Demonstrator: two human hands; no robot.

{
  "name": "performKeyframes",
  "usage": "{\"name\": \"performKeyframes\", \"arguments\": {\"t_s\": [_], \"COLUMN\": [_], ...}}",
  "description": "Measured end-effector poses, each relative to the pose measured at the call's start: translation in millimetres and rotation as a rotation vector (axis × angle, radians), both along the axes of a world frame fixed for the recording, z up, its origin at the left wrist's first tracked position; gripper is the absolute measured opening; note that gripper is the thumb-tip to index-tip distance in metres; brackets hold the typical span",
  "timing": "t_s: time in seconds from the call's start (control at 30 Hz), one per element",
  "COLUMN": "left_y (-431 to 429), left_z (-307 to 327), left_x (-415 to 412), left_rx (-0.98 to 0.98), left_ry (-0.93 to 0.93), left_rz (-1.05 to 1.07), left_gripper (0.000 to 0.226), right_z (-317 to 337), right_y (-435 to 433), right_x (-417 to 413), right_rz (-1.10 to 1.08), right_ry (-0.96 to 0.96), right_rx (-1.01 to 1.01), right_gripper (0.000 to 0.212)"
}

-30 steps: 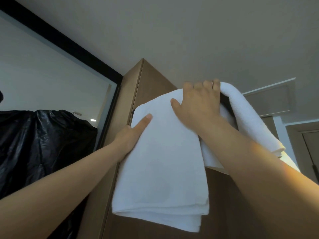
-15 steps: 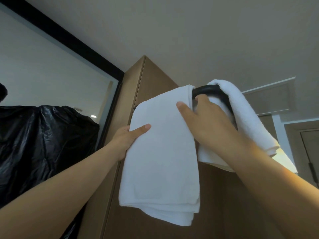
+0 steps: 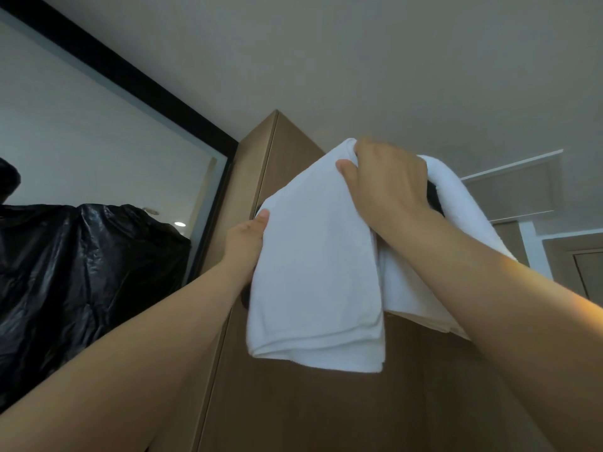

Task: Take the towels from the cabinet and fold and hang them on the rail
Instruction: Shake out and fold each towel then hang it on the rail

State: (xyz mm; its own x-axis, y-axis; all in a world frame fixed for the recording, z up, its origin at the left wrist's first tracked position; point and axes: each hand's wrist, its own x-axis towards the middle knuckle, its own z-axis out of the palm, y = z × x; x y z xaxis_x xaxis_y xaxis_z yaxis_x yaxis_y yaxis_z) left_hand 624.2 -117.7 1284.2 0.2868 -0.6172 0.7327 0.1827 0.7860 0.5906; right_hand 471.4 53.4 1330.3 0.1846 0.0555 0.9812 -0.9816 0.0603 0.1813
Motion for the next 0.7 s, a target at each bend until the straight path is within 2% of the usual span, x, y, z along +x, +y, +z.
{"name": "performKeyframes", "arguments": {"t_s": [0.3, 0.43, 0.5, 0.6, 0.7], "left_y": [-8.3, -5.6, -4.3, -5.1, 0.1], "left_z": [13.4, 19.0, 21.4, 14.4, 8.7], "left_x": [-3.5, -4.4, -4.8, -2.8, -2.1], "left_rx": [-0.035, -0.003, -0.017, -0.068, -0.033], "left_ry": [-0.146, -0.300, -0.366, -0.404, -0.485], "left_rz": [0.211, 0.405, 0.534, 0.624, 0.664], "left_gripper": [0.052, 0.051, 0.052, 0.047, 0.049], "right_z": [13.9, 24.9, 31.0, 30.9, 29.1], "right_y": [-15.9, -21.0, -22.4, -28.7, -31.7], "right_x": [2.4, 5.6, 5.9, 9.4, 8.3], "right_rz": [-0.170, -0.316, -0.308, -0.237, -0.301], "right_ry": [0.084, -0.031, -0.061, 0.018, 0.062], "right_rx": [-0.098, -0.019, 0.035, 0.174, 0.192], "right_gripper": [0.034, 0.038, 0.041, 0.041, 0.044]}}
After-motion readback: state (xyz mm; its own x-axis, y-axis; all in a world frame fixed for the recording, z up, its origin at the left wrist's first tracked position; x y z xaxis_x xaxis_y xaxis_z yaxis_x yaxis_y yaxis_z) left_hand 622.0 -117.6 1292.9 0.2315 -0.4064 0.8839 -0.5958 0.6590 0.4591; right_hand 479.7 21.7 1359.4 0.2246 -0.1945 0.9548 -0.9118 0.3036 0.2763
